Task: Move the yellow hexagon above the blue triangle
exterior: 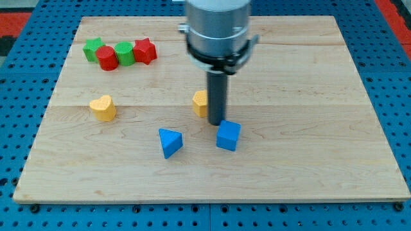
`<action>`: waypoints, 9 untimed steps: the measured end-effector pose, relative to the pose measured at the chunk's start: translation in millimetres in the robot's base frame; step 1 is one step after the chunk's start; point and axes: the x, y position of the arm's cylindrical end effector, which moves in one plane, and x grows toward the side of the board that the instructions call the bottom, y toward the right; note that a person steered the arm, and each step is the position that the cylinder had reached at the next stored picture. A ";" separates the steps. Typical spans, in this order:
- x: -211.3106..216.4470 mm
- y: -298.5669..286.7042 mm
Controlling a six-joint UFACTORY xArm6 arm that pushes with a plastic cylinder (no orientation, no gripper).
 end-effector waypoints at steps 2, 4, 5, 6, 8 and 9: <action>54.7 14.2; 97.9 108.3; 97.9 66.9; 81.3 70.2; -52.3 40.8; -53.5 -25.1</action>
